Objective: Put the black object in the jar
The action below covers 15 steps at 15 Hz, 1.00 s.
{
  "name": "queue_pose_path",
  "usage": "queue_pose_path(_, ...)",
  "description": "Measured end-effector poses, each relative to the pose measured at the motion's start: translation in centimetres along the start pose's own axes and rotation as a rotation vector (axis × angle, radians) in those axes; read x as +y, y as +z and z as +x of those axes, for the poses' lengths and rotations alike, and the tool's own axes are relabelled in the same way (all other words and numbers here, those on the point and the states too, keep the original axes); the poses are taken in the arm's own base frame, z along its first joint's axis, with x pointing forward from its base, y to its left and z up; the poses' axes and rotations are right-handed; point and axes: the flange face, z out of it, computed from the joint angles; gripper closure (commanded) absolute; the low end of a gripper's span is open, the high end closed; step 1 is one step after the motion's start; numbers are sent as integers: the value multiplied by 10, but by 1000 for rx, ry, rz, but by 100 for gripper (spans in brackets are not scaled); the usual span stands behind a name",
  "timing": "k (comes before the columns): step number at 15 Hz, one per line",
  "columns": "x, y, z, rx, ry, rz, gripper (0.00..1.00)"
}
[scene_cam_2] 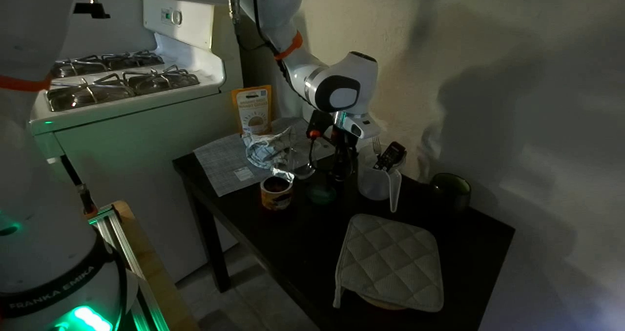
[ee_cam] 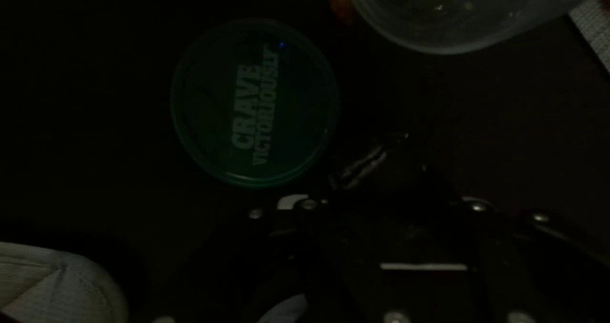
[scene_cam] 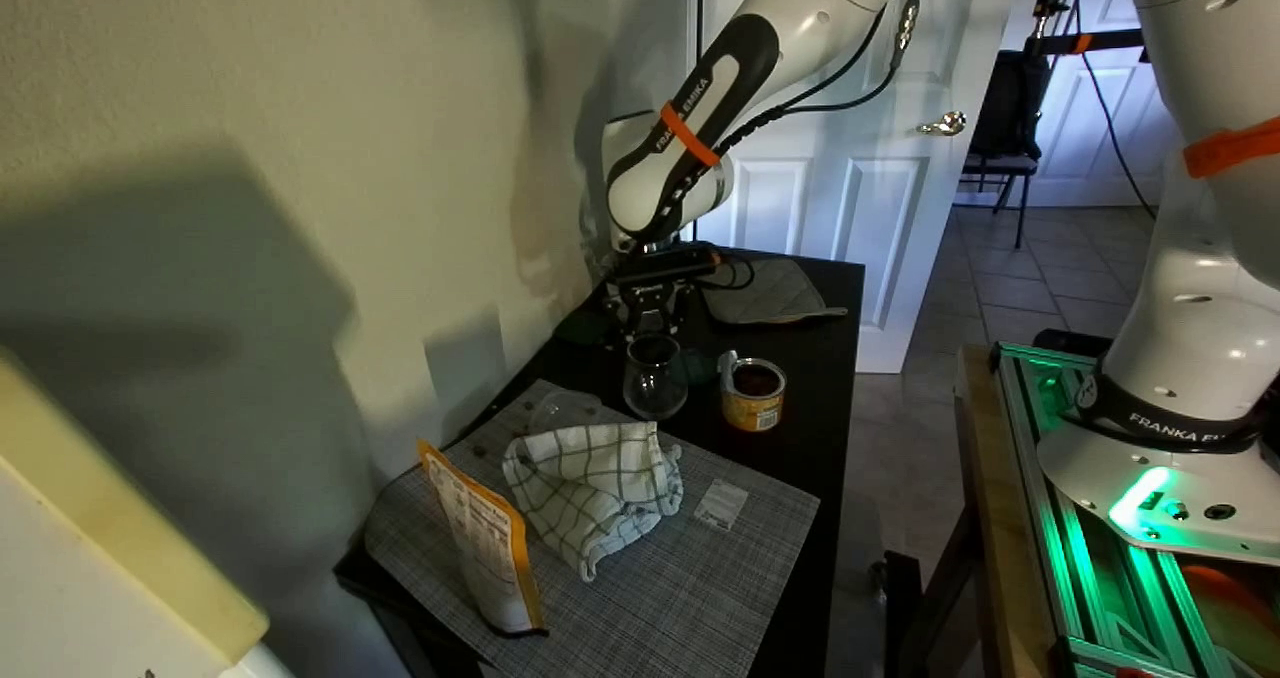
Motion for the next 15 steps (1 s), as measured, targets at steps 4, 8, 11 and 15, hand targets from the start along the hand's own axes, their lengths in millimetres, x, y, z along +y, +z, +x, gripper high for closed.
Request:
queue_pose_path(4,-4,-6,-1,14,-5,-8,82)
queue_pose_path(8,-6,-31,-14,-30,-39,-14,83)
queue_pose_path(11,5,-68,-22,-35,-78,9,83)
queue_pose_path(15,51,-126,-7,16,-59,69,83)
